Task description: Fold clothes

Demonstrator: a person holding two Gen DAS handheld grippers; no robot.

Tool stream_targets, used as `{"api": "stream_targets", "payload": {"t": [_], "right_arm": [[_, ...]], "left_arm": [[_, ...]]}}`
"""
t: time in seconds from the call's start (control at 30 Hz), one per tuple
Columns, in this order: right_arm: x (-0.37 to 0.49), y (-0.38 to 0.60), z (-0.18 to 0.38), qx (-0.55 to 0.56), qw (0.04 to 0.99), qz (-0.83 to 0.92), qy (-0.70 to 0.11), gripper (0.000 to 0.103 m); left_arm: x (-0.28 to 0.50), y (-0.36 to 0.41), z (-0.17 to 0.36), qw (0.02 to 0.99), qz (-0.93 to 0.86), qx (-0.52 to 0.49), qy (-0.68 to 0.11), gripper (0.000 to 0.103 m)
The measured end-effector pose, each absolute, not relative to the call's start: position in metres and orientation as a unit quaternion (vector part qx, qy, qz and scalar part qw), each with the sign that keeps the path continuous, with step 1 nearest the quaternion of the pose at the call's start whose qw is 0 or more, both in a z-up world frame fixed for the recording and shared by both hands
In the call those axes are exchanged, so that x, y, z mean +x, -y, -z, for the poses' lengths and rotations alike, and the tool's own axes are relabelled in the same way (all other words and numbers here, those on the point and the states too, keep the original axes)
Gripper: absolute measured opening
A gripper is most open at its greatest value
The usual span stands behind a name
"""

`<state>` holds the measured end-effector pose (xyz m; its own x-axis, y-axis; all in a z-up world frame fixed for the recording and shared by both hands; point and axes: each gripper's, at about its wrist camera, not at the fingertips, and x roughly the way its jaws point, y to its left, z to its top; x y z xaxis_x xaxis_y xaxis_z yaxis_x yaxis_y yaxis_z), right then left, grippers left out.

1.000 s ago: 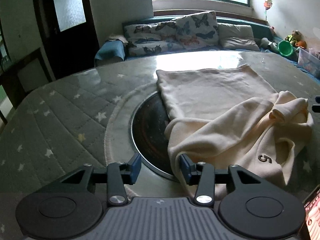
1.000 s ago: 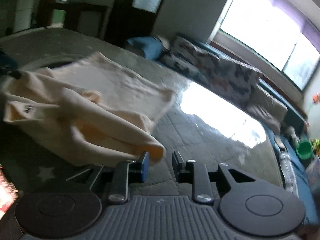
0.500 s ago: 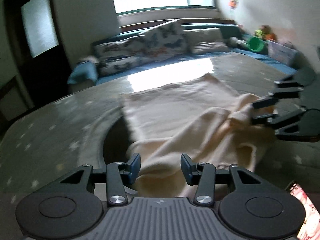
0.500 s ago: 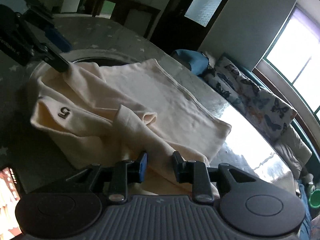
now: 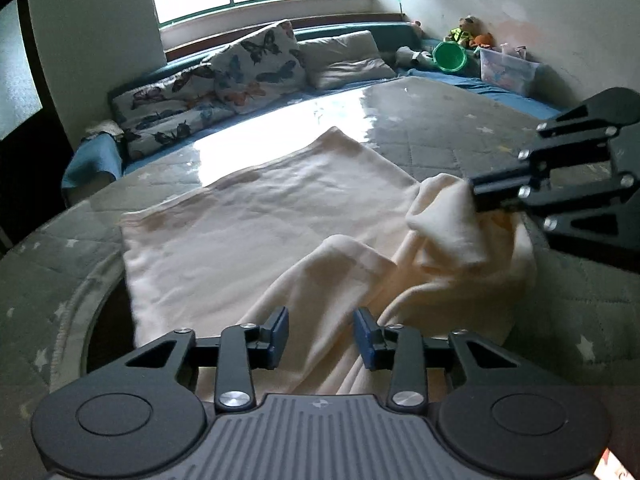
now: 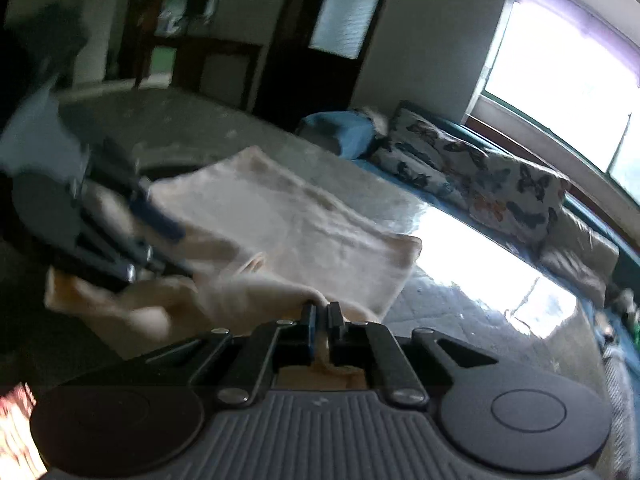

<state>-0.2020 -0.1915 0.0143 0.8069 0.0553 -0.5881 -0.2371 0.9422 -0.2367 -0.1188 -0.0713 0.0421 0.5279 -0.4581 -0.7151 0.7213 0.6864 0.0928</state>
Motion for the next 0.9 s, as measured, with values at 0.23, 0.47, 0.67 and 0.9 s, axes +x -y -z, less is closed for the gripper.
{"api": "stream_targets", "payload": {"t": [0.23, 0.47, 0.67, 0.9], "right_arm": [[-0.198, 0.249, -0.025, -0.023, 0.956, -0.009, -0.292, 0.005], [-0.222, 0.318, -0.015, 0.064, 0.947, 0.124, -0.288, 0.005], [-0.248, 0.35, 0.004, 0.093, 0.928, 0.189, -0.307, 0.005], [-0.261, 0.311, -0.002, 0.019, 0.947, 0.108, -0.301, 0.012]], "left_arm": [[-0.118, 0.087, -0.036, 0.845, 0.359, 0.212, -0.335, 0.036], [-0.113, 0.087, -0.033, 0.847, 0.366, 0.19, -0.335, 0.011], [-0.111, 0.066, -0.05, 0.868, 0.353, 0.129, -0.325, 0.006], [-0.116, 0.052, -0.066, 0.878, 0.345, 0.116, -0.31, 0.006]]}}
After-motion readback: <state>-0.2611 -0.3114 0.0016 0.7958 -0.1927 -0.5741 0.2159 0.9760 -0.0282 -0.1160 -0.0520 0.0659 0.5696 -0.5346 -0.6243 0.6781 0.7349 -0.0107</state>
